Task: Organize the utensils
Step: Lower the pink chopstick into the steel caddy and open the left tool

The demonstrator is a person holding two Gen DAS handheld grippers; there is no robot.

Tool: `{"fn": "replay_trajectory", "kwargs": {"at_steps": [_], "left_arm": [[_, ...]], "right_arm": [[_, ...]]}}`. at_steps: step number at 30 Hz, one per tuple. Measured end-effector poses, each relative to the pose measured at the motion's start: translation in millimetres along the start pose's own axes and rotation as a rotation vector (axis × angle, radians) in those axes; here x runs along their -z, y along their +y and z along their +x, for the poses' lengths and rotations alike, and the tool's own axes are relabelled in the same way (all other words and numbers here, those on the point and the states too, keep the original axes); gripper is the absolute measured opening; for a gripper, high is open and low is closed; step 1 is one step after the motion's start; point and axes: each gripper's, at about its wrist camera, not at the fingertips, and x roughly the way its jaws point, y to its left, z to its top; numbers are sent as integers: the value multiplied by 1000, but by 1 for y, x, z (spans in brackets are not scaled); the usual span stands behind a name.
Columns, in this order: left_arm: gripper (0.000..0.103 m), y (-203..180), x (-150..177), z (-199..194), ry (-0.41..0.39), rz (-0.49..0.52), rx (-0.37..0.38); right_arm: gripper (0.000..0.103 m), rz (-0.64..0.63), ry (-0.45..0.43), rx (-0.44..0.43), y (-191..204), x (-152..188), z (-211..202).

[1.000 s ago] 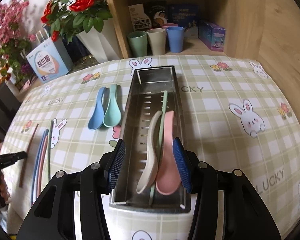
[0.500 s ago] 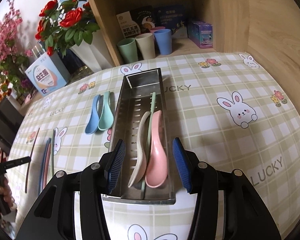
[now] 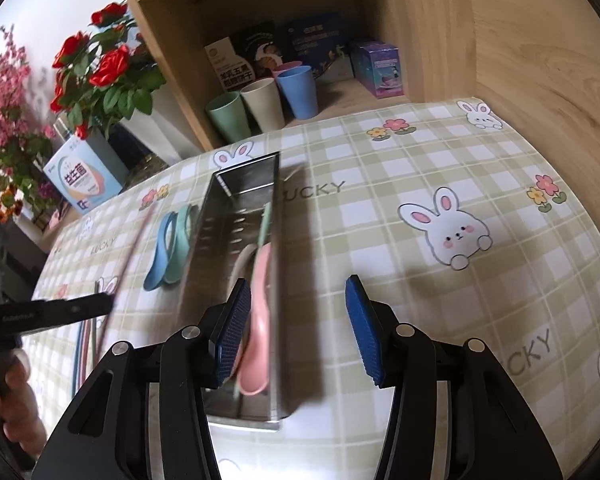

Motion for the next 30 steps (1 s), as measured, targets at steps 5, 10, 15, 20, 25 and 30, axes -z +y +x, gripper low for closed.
{"fn": "replay_trajectory", "kwargs": {"at_steps": [5,10,15,20,25,30], "left_arm": [[5,-48,-13,44,31,44,-34],[5,-54,-16,73,74,45,-97],[5,-52,-17,92,113,33,-115],[6,-46,-20,99,122,18,-139],[6,-51,-24,107,140,31,-131],[6,-50,-26,109,154,31,-105]], "right_arm": [[49,41,-17,-4,-23,-4,-3],[49,73,-25,-7,-41,-3,-5],[49,96,-21,-9,-49,-1,-2],[49,99,-12,-18,-49,3,2],[49,102,-7,-18,-48,4,1],[49,103,-8,-10,-49,4,-2]]}}
